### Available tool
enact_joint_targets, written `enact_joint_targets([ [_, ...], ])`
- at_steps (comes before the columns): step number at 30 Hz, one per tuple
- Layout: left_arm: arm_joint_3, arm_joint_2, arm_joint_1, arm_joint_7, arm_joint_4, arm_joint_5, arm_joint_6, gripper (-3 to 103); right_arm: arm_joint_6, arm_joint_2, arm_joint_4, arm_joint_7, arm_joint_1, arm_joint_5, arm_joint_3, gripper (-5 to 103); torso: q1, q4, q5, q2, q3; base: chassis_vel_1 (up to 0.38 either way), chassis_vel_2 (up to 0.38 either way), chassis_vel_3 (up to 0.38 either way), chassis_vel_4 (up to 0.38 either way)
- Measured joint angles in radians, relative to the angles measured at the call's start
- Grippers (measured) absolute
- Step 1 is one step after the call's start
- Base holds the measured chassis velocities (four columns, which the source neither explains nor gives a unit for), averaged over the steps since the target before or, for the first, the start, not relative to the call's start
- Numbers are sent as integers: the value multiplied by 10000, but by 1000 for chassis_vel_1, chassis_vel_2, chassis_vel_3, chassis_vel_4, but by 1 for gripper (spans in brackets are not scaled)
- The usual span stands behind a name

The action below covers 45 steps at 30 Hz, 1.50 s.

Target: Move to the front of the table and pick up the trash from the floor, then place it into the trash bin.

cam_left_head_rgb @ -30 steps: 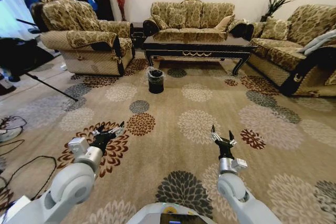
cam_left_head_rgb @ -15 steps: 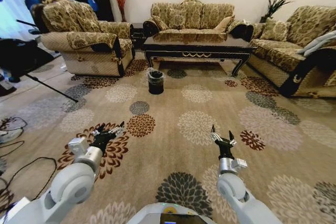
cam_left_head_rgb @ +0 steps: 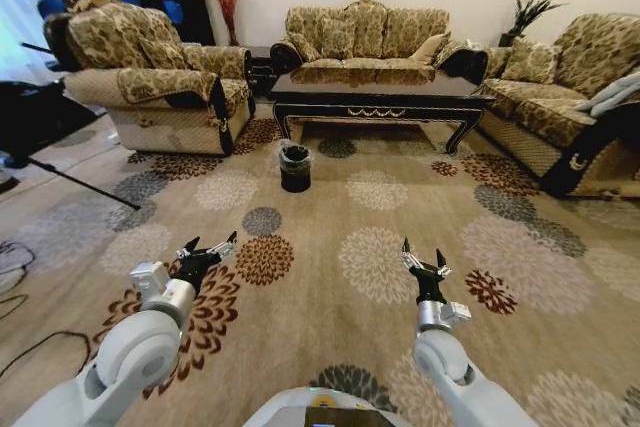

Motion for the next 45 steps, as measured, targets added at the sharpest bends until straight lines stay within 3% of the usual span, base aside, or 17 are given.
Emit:
enact_joint_targets([
  [23, 0, -1, 7, 0, 0, 0, 0, 100, 0, 0, 0, 0, -7, 0, -2, 100, 232, -1, -2, 772, 499, 107, -101, -108, 107],
  [45, 0, 0, 4, 0, 0, 0, 0, 100, 0, 0, 0, 0, -3, 0, -1, 100, 558, -1, 1, 1682, 1099, 0, -1, 1, -1],
])
